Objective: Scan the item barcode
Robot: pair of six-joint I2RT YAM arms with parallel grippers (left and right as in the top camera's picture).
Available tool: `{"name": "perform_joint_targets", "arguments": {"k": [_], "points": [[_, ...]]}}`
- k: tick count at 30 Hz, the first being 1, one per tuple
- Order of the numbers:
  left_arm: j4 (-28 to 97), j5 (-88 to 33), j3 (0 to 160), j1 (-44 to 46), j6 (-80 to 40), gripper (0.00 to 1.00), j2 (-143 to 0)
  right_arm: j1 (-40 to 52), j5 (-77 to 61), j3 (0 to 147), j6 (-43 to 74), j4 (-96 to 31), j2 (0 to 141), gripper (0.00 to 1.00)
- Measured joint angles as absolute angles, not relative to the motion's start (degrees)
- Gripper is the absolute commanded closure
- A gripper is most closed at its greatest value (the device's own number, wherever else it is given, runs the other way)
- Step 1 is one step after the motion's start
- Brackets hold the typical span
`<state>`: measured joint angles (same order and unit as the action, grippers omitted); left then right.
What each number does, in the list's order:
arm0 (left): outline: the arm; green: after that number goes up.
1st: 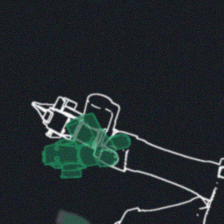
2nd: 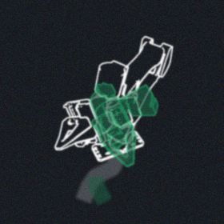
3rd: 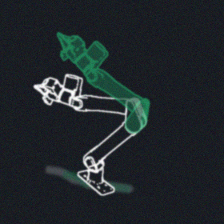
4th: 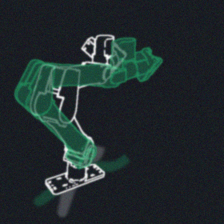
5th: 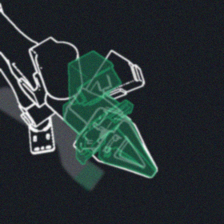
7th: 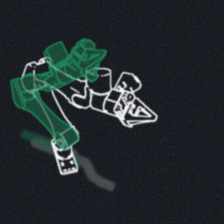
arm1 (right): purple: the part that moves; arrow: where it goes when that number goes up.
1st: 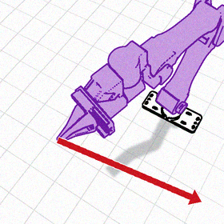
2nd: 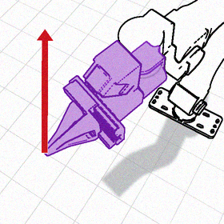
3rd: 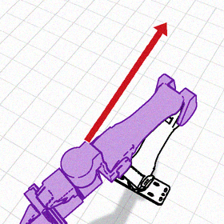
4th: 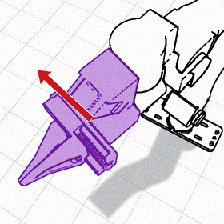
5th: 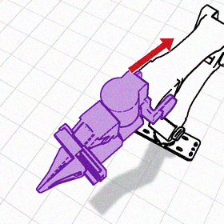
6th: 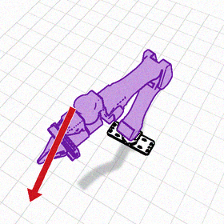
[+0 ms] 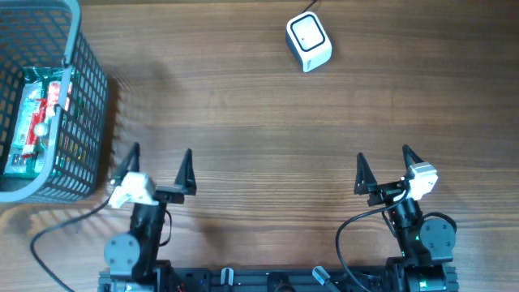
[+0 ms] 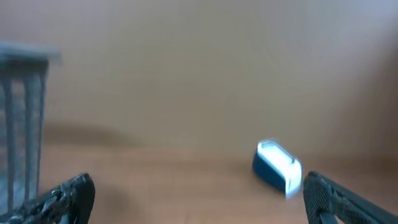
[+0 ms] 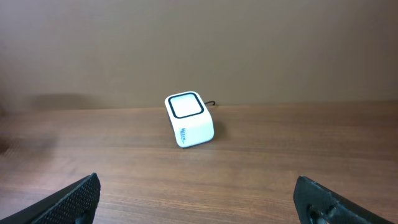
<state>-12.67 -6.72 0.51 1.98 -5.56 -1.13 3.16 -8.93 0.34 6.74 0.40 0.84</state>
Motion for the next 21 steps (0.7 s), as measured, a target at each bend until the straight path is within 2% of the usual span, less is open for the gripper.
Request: {"name": "perform_joint_targets", "arguments": {"k": [4, 8, 12, 17, 21], "points": [[-19.03, -6.46, 4.54, 1.96, -5.56, 0.00, -1.48, 3.16, -8.93, 0.34, 6.72, 0.40, 0.84, 0.00], [-12.75, -5.37, 18.87, 1.96, -4.25, 0.00, -5.56, 3.16, -8.93, 0.34, 6.72, 0.43, 0.84, 0.00], [5.72, -4.10, 41.67, 1.96, -2.26, 0.00, -15.68, 3.16, -8.91, 0.36, 6.72, 0.45, 0.91, 0.00], [37.19, -2.13, 77.69, 1.98, 2.87, 0.00, -37.69, 3.16, -8.91, 0.34, 6.70, 0.38, 0.93, 0.00], [56.34, -0.45, 103.33, 1.96, 4.95, 0.00, -56.23, 3.16, -8.88, 0.36, 6.55, 0.43, 0.91, 0.00]]}}
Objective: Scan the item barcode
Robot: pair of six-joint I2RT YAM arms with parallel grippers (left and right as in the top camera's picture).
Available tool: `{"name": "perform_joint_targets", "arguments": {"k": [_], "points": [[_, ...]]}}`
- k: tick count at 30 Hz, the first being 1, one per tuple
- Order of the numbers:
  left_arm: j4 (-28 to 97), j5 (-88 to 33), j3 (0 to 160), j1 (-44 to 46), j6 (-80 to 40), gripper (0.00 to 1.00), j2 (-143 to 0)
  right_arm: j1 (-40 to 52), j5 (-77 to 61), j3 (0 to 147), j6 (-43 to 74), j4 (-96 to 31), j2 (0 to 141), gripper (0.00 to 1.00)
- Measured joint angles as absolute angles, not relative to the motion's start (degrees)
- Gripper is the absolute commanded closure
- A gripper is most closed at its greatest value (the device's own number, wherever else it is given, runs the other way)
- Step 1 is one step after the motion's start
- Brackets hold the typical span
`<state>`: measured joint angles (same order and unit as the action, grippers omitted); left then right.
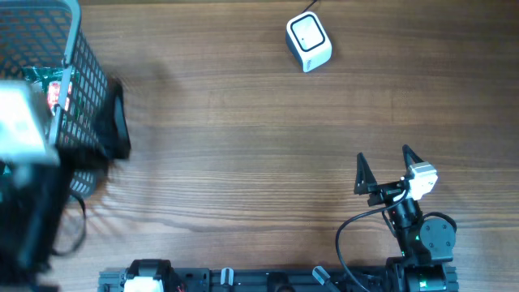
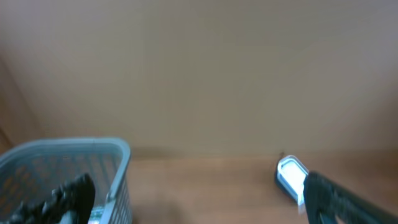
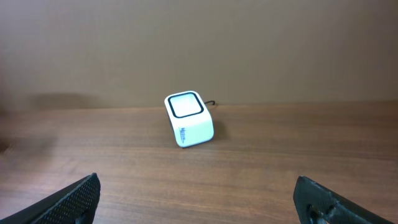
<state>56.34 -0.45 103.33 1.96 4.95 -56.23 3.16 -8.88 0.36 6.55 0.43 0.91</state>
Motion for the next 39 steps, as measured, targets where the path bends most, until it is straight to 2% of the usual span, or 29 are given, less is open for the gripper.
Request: {"name": "perform_joint_targets", "arguments": {"k": [2, 6, 13, 18, 23, 32, 39], "points": [[62.24, 0.05, 113.12, 1.96, 5.54, 0.00, -64.18, 3.16, -8.88, 0.34, 6.52, 0.43, 0.91, 0.00], [63.24, 0.36, 124.31, 1.96, 6.00, 0.00, -76.07, 3.16, -8.88, 0.34, 6.50, 0.38, 0.91, 0.00], [63.22, 4.97, 125.86, 0.99, 7.25, 0.00, -85.97, 3.16, -8.88, 0.34, 6.50, 0.38, 0.91, 0.00], [66.46, 10.96, 125.97, -5.04, 6.96, 0.00, -89.97, 3.16, -8.88, 0.36, 6.50, 0.38, 0.91, 0.00], [73.17, 13.19, 125.95, -15.42, 4.78, 0.00, -93.10, 3.16, -8.88, 0.36, 6.50, 0.38, 0.91, 0.00], [73.65, 12.38, 113.86, -30.20, 1.72, 0.00, -93.82, 3.16, -8.88, 0.36, 6.33, 0.38, 0.91, 0.00], [66.22, 7.42, 101.12, -34.46, 3.79, 0.00, -94.30, 3.16, -8.88, 0.36, 6.33, 0.38, 0.91, 0.00]]}}
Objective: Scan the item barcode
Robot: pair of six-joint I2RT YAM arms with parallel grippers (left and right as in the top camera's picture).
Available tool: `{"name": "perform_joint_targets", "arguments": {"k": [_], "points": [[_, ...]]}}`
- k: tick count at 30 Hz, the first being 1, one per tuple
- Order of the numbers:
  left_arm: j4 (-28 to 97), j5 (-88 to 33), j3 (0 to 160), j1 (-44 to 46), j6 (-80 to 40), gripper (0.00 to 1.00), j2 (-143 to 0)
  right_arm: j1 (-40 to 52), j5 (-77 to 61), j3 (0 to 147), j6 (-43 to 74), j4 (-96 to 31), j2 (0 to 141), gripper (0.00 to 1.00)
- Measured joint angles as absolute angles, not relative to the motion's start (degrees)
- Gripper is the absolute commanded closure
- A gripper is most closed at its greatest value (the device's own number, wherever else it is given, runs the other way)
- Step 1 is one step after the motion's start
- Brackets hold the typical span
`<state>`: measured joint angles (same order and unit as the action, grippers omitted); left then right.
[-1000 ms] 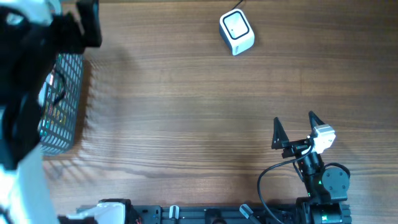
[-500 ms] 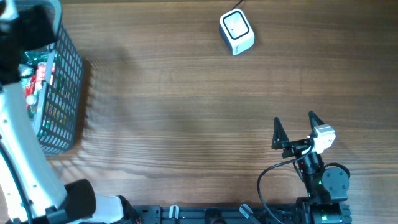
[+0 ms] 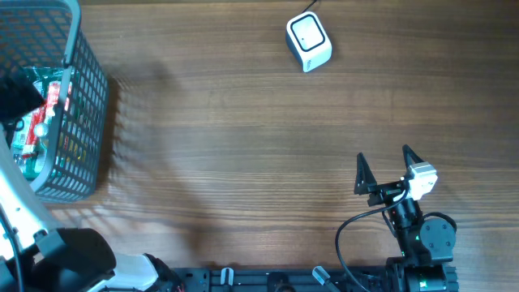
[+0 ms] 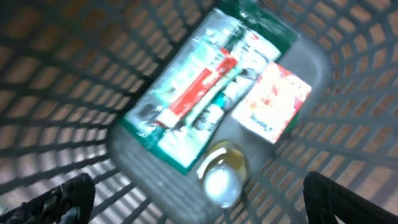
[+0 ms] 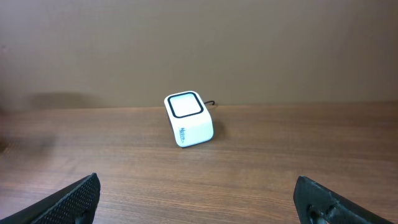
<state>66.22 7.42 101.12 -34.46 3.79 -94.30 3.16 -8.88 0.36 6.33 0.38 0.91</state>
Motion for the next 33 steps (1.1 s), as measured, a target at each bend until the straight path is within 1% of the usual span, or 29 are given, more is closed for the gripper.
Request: {"name": "perform_joint_targets", "arguments": {"k": [7, 10, 19, 29, 33], "points": [[61.30, -2.09, 98.83, -34.68, 10.74, 0.00, -97.25, 3.16, -8.88, 0.34, 6.33, 0.38, 0.91, 0.00], [59.79, -4.14, 98.83, -34.94, 12.45, 0.00, -98.65, 3.16, -8.88, 0.36, 6.33, 0.38, 0.91, 0.00], [56.51, -8.95, 98.83, -34.89, 16.73, 0.00, -105.82, 3.16, -8.88, 0.36, 6.33, 0.38, 0.91, 0.00], [55.00, -10.92, 98.83, -34.89, 19.92, 0.00, -112.20, 3.16, -8.88, 0.34, 6.33, 0.38, 0.91, 0.00], [55.02, -13.87, 98.80, -34.89, 22.33, 0.00, -114.87, 3.16, -8.88, 0.36, 6.33, 0.38, 0.91, 0.00]]}}
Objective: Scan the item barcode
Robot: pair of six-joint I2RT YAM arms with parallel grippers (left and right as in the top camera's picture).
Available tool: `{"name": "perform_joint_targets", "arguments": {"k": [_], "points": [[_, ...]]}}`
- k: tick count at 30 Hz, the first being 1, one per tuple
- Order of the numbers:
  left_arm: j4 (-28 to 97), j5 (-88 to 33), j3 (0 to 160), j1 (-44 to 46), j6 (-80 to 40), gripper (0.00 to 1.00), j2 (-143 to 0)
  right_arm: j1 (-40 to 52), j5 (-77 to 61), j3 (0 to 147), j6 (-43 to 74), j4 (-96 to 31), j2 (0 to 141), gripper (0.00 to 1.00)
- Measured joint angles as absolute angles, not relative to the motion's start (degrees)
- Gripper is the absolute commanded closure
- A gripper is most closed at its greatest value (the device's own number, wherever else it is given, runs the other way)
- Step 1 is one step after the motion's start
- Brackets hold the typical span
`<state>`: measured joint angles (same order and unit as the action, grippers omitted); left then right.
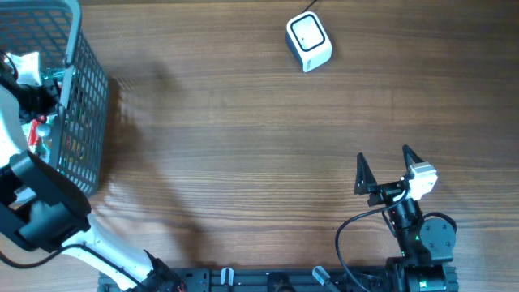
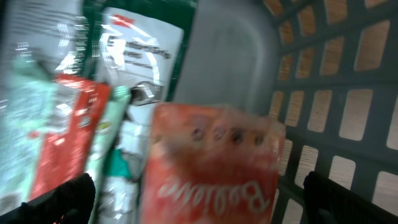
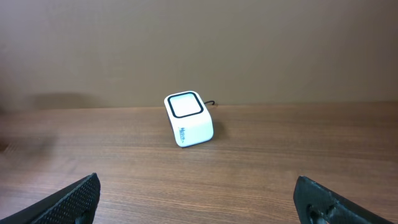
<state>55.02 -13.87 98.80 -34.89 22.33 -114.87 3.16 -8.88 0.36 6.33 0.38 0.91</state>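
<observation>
Down inside the grey mesh basket (image 1: 85, 97) my left gripper (image 2: 199, 208) is open, its fingertips (image 2: 65, 199) wide apart on either side of a red packet (image 2: 214, 165) with white lettering. The packet lies blurred and close under the camera, beside a green and white pack (image 2: 93, 93). I cannot tell whether the fingers touch the packet. The white barcode scanner (image 1: 308, 42) stands at the far middle of the table, also seen as the scanner (image 3: 188, 119). My right gripper (image 1: 383, 170) is open near the front edge, with nothing in it.
The basket's walls (image 2: 348, 112) close in on the left gripper at the right side. A thin black cable (image 3: 212, 103) leaves the scanner's back. Brown wooden table (image 1: 243, 162) runs between the basket and the scanner.
My left gripper has gone lower in the basket, from looking down on all the items to being close over the red packet. The right arm has not moved.
Both grippers stood open at the table's front edge. Then the left arm was raised beside the basket, then above its inside looking down on the items. Now it is low in the basket with the red packet between its open fingers.
</observation>
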Motion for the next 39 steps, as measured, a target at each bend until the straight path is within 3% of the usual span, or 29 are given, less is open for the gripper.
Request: {"name": "perform_joint_targets", "arguments": {"k": [8, 15, 21, 34, 39], "points": [[54.76, -17.06, 98.78, -34.89, 25.08, 0.04, -117.25, 3.16, -8.88, 0.34, 6.33, 0.38, 0.91, 0.00], [54.81, -17.85, 98.78, -34.89, 25.80, 0.21, -119.50, 3.16, -8.88, 0.34, 6.33, 0.38, 0.91, 0.00], [54.59, -17.93, 98.70, -34.89, 26.28, 0.42, -120.84, 3.16, -8.88, 0.34, 6.33, 0.38, 0.91, 0.00], [54.37, -17.08, 99.48, -34.89, 25.65, 0.45, -118.96, 3.16, -8.88, 0.34, 6.33, 0.38, 0.91, 0.00], [53.01, -14.74, 103.77, -34.89, 23.09, 0.45, -111.85, 3.16, -8.88, 0.34, 6.33, 0.38, 0.91, 0.00]]}}
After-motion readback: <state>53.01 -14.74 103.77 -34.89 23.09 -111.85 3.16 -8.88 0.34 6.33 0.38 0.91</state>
